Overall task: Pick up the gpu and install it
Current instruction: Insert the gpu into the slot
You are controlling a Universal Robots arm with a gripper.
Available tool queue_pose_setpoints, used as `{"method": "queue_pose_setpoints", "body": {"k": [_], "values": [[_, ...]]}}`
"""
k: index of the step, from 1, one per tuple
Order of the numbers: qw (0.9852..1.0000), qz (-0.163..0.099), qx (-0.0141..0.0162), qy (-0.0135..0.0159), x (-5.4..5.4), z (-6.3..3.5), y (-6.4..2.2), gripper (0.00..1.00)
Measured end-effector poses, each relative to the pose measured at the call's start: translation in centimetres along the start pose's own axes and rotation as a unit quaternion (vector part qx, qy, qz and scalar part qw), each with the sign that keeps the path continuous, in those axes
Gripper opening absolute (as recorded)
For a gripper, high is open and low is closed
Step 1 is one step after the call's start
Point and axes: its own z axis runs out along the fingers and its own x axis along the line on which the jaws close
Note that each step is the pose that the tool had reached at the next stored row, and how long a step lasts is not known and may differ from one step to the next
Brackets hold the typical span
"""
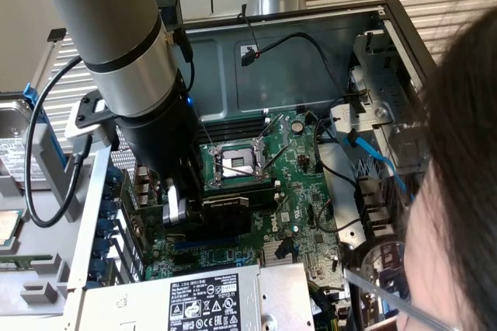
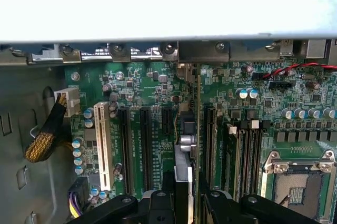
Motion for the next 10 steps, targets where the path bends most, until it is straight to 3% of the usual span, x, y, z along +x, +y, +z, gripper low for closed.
{"method": "queue_pose_setpoints", "body": {"k": [10], "values": [[1.0, 0.0, 0.0007, -0.0007, 0.0, 0.05, 0.01, 0.27]]}}
